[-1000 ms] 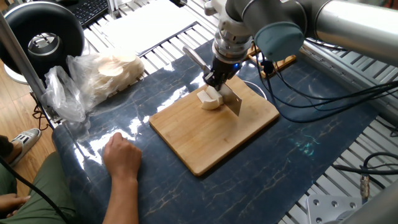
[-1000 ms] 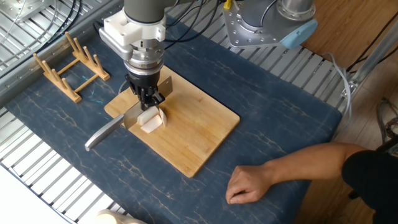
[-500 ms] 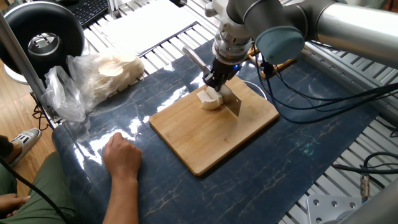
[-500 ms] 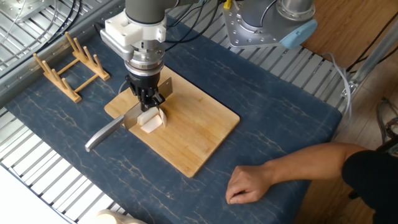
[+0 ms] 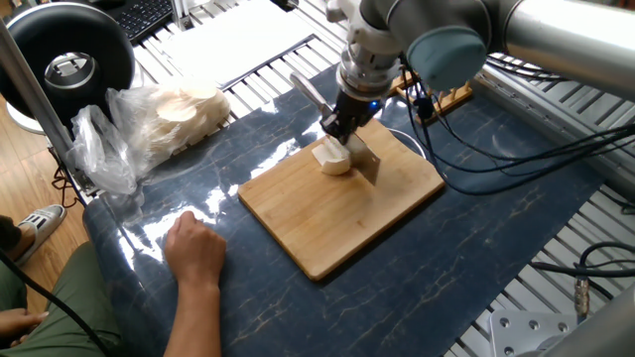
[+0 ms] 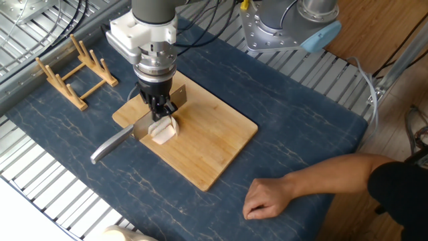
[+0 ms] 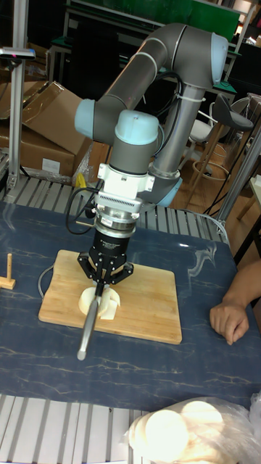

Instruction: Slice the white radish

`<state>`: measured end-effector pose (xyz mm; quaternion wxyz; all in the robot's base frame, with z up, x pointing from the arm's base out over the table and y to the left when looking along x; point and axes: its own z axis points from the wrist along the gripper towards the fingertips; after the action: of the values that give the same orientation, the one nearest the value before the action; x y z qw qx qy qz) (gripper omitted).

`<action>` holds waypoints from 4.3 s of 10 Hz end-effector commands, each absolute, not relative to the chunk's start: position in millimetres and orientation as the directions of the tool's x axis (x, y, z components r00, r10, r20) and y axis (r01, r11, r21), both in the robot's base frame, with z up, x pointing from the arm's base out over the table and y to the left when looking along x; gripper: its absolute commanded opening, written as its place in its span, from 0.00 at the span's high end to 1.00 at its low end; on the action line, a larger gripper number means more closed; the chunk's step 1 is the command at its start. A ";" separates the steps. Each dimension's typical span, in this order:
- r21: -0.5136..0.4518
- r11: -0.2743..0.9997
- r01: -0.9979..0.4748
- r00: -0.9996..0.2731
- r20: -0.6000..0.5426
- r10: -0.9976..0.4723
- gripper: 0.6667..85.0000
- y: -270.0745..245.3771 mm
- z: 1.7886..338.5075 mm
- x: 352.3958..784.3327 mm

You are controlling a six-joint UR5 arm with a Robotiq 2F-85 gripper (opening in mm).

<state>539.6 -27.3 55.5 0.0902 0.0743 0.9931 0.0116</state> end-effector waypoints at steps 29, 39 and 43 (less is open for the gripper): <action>-0.031 0.921 0.389 -0.919 0.052 0.390 1.00 -53.8 107.2 522.1; -0.032 0.916 0.400 -0.916 -0.007 0.400 1.00 -43.3 97.8 546.2; -0.025 0.925 0.380 -0.925 -0.034 0.379 1.00 -41.5 90.5 550.0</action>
<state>545.6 -44.8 94.5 0.0029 0.1974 0.9801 -0.0217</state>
